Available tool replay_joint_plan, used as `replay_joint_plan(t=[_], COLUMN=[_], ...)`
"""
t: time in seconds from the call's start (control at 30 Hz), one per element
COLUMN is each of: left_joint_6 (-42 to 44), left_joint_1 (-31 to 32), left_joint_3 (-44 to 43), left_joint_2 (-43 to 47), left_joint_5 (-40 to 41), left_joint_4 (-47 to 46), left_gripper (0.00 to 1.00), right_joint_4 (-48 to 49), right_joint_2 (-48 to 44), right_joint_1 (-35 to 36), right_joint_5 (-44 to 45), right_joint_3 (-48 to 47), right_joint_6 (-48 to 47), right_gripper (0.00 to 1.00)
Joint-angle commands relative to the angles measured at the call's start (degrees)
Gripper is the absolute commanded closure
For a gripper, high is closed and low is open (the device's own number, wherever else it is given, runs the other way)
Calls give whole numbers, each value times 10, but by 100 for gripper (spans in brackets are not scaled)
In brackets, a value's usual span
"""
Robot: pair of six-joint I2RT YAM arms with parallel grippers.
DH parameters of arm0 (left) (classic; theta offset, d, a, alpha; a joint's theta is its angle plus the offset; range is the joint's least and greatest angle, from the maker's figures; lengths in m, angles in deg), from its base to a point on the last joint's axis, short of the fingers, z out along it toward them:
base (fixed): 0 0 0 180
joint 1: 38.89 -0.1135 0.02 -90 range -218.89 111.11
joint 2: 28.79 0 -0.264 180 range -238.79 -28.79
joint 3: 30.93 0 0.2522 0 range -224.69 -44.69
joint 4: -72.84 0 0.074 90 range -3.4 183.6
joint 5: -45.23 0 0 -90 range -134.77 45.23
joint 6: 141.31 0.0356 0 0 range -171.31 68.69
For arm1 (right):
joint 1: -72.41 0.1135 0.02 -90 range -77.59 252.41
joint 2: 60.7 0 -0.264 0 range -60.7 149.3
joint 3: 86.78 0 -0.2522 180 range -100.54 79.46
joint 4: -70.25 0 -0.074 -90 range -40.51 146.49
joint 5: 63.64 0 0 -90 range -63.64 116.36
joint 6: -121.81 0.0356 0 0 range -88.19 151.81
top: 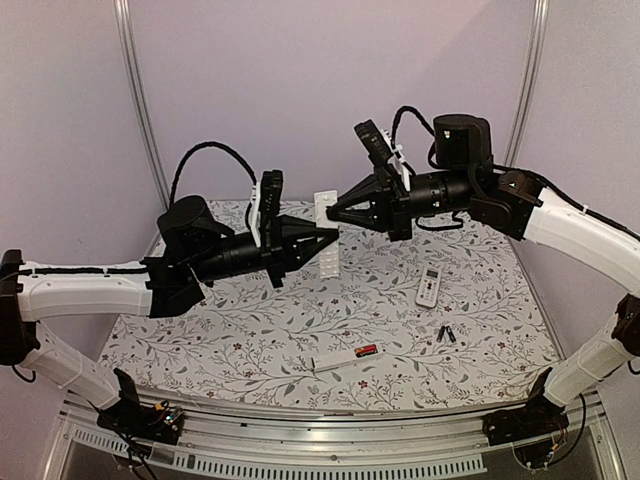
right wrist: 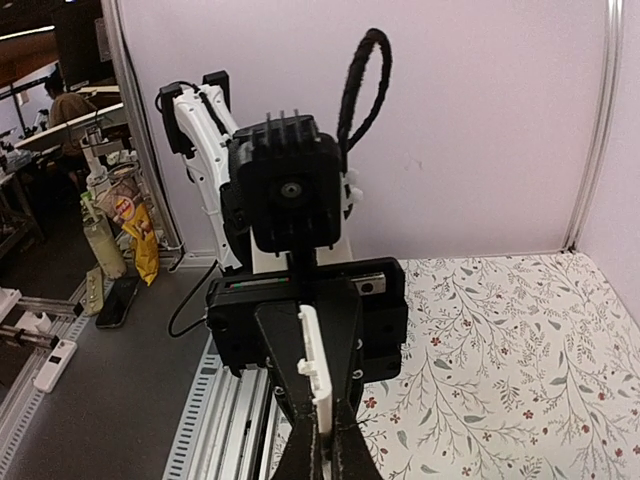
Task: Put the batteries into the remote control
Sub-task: Pass from the left arm to the right, then pass from the right arm to the left
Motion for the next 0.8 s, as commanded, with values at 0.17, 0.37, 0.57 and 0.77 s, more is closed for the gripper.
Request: replay_joint_plan(t=[0.17, 0.37, 0.57, 0.77], left_joint_6=[0, 59, 109, 106], left_joint_1=[7, 10, 18, 21], left_joint_3=[-8, -11, -46, -86], left_joint_2=[-1, 13, -19, -59], left_joint_5=[5, 193, 367, 369], left_joint_4=[-2, 59, 101, 124], left_gripper=[79, 23, 18, 12], right_joint_4=[3, 22, 53, 10], right_joint_2=[2, 0, -6, 5], right_joint_1=[7, 6, 6, 14], right_joint_5=[43, 194, 368, 462], right_joint_3=[-8, -9, 20, 19], right_joint_6=[29, 114, 269, 350], right_gripper=[100, 100, 100, 100])
